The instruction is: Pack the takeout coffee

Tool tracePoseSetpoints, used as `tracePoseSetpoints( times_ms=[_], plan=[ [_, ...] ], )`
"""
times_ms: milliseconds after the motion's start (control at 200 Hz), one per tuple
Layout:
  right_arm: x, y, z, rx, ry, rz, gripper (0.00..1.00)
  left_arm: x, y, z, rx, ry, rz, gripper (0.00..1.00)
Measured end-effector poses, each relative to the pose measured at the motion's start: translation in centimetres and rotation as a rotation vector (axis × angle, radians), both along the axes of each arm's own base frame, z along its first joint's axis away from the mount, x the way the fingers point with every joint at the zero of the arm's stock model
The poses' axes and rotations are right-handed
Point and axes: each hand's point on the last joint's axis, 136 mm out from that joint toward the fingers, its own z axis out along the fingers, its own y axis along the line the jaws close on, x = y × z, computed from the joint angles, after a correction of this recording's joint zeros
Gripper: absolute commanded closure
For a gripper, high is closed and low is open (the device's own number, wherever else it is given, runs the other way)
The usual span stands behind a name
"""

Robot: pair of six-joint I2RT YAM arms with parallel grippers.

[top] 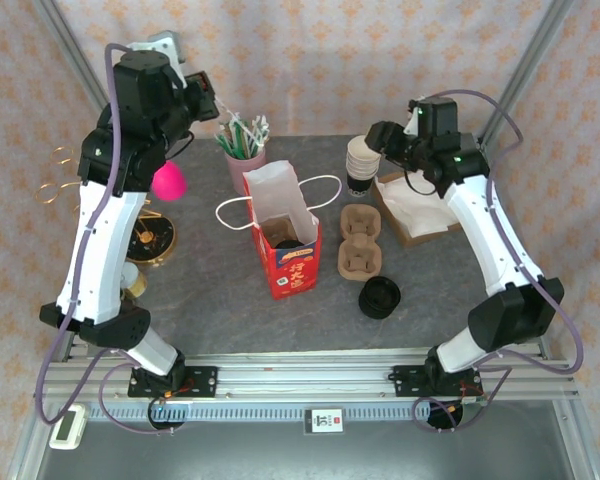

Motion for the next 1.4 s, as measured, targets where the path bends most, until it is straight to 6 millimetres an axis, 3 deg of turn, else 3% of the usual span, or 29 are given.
tracePoseSetpoints(
  times_ms=[185,400,516,721,766,881,946,1046,1206,1396],
  plan=[
    [-1.1,-1.2,-0.5,0.020,-0.001,-0.026,0.41,-3.3,-3.7,0.1,0.009,0.015,-0.111,1.00],
    [-2.2,-1.4,-1.3,0.019,0.010,-0.025,0.41,-7.1,-4.7,-0.8,0.030,0.035,-0.166,1.00],
    [-2.4,-1.4,-1.9,0.017,0.020,-0.026,0.41,-7.0,-4.5,-3.3,0.065,0.092,-0.151,1.00],
    [-2.8,-1.9,-2.6,0.010,0.029,-0.041,0.36,-4.7,-6.4,-11.0,0.153,0.272,-0.166,1.00],
    [-2.9,-2.0,-2.5,0.003,0.024,-0.046,0.35,-4.2,-7.1,-12.2,0.167,0.300,-0.176,0.87],
    [-3.0,-3.2,-2.2,-0.021,0.013,-0.085,0.28,-3.5,-8.0,-14.2,0.200,0.344,-0.186,0.83],
    [-3.1,-4.1,-2.5,-0.040,0.020,-0.108,0.23,-3.3,-8.0,-14.4,0.217,0.344,-0.185,0.68],
    [-3.2,-6.3,-4.1,-0.076,0.061,-0.152,0.18,-3.5,-7.7,-13.9,0.223,0.329,-0.177,0.63],
    [-4.1,-9.8,-8.4,-0.133,0.186,-0.211,0.20,-4.6,-7.6,-11.7,0.171,0.261,-0.202,0.64],
    [-5.3,-10.1,-12.7,-0.193,0.276,-0.165,0.27,-6.6,-8.7,-10.5,0.082,0.201,-0.272,0.64]
  ],
)
